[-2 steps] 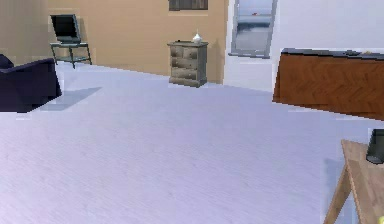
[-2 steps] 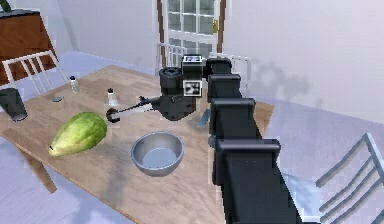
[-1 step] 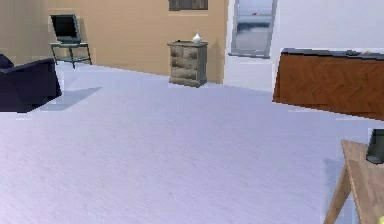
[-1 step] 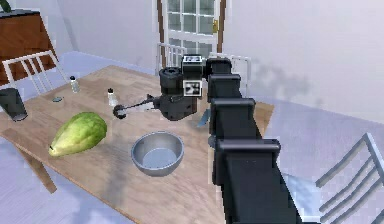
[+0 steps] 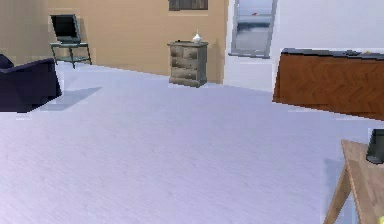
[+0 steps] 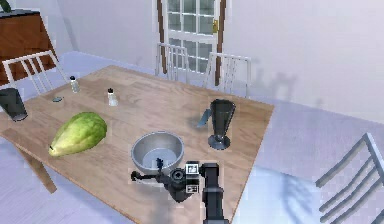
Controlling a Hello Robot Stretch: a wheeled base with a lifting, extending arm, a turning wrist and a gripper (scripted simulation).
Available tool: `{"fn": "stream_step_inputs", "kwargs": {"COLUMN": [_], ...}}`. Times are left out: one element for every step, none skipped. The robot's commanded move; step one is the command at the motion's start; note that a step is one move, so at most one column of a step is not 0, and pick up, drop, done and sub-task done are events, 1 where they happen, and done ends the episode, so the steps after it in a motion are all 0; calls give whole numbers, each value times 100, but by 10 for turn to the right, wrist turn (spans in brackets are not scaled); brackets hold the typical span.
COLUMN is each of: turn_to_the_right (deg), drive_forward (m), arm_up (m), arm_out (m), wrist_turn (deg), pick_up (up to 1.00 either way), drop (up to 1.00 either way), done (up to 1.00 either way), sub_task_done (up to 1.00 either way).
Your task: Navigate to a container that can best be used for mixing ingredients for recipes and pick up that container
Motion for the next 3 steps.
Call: {"fn": "stream_step_inputs", "kwargs": {"turn_to_the_right": [0, 0, 0], "drive_forward": [0, 0, 0], "arm_up": [0, 10, 0], "arm_out": [0, 0, 0], "wrist_turn": [0, 0, 0], "pick_up": [100, 0, 0], "drop": [0, 0, 0], "done": [0, 0, 100], "sub_task_done": [0, 0, 0]}}
